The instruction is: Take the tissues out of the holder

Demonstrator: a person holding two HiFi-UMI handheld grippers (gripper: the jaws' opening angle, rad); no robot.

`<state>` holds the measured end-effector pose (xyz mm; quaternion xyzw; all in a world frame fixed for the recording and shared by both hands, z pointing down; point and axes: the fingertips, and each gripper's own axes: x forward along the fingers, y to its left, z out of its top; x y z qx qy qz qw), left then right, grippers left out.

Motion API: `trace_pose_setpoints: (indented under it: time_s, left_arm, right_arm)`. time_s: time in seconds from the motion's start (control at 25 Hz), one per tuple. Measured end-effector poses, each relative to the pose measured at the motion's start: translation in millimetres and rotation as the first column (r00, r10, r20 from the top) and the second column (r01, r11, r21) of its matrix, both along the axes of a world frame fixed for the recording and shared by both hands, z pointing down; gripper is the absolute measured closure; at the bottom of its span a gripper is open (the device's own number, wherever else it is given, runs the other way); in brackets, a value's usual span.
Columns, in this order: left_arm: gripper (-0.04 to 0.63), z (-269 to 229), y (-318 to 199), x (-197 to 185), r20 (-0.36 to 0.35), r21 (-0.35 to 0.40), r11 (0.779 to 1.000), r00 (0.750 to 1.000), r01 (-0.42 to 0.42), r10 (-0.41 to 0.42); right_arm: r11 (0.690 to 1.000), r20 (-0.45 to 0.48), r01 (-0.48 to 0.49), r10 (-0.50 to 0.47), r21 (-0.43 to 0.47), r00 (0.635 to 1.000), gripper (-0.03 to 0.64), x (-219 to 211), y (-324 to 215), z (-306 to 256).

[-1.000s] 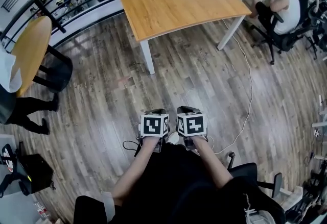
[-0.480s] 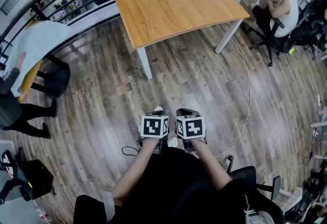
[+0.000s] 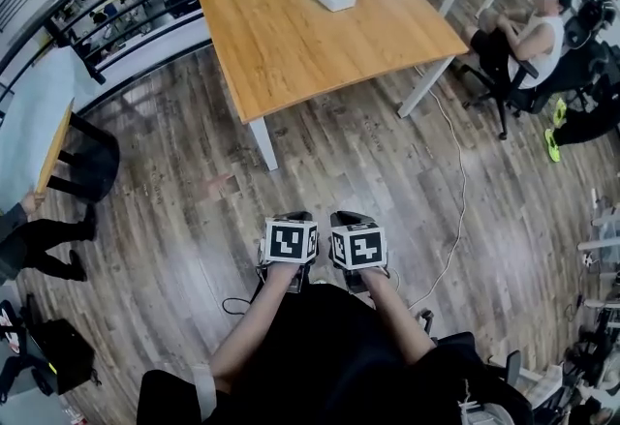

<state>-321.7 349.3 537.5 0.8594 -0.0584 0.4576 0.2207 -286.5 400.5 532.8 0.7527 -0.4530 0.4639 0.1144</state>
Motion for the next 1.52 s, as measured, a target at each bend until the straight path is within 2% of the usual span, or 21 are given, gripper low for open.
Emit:
trace_pose_setpoints:
  time_s: [0.52,0.8,1.16,1.32,1.52]
  left_arm:
    - [0.588,-24,-106,73,-0.032,0.008,1.000,0.999,0.014,-0.013]
    - [0.588,-20,-158,100,-0.033,0.020,1.000,0.999,-0.024,0.025]
    - [0.588,-6,-161,124,-0.018,-0.039,0.996,0.997,-0.076,0.075]
    - [0.588,1,-162,137,-0.024,-0.044,0.995,0.995,-0.093,0.092]
    - [0.588,4,-163,149,0.005,-0.043,0.995,0.996,-0.085,0.085]
  right_arm:
    - [1.000,-0.045,0.028,-0.027,0.008,0.999,0.584,73,-108,-29]
    - [1.000,-0.033,0.004,-0.004,0.012,0.999,0.584,95,-161,-30]
    - [0.998,-0.019,-0.058,0.058,-0.034,0.998,0.584,117,-162,-18]
    - [0.996,-0.015,-0.083,0.083,-0.041,0.996,0.584,131,-158,-13]
    - [0.996,-0.005,-0.081,0.081,-0.035,0.997,0.584,149,-159,-7]
